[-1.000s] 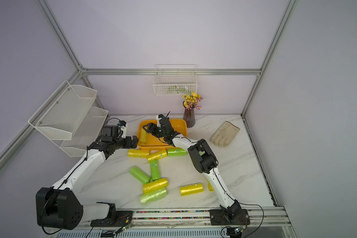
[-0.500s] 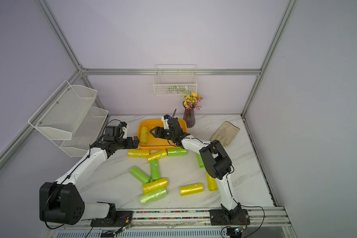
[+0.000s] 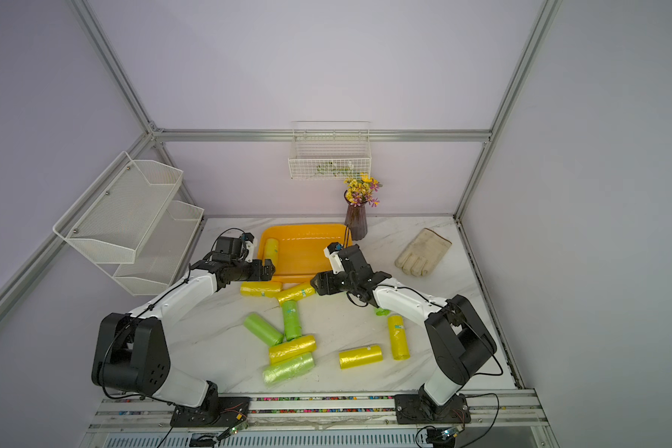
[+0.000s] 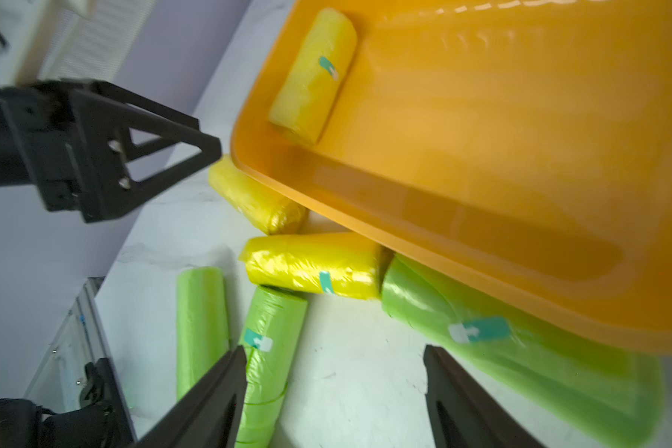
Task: Put the roll of trash bags into the storage box
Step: Move the roll of trash bags to the center of the board.
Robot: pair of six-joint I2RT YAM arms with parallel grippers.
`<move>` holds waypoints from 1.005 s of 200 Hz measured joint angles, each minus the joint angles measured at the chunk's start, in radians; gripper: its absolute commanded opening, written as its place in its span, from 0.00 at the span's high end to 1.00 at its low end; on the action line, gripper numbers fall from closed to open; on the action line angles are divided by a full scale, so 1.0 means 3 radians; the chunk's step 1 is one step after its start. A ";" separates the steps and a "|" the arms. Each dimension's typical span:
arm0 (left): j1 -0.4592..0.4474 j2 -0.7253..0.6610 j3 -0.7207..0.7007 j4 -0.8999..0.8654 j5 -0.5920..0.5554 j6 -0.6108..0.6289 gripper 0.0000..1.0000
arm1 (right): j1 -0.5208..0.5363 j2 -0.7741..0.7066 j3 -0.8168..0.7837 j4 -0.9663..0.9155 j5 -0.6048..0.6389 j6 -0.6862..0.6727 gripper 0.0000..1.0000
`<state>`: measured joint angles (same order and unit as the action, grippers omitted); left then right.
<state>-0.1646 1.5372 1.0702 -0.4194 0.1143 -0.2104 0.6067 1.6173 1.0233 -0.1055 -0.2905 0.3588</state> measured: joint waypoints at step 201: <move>-0.0095 0.0601 0.0711 0.0047 0.0420 0.0165 0.00 | -0.0704 -0.1478 -0.1088 -0.1644 0.1427 0.0977 0.23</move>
<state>-0.1932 1.7176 1.2835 -0.4053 0.2401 -0.1608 0.3954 1.1740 0.6968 -0.5987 0.1375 0.6518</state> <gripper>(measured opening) 0.997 0.772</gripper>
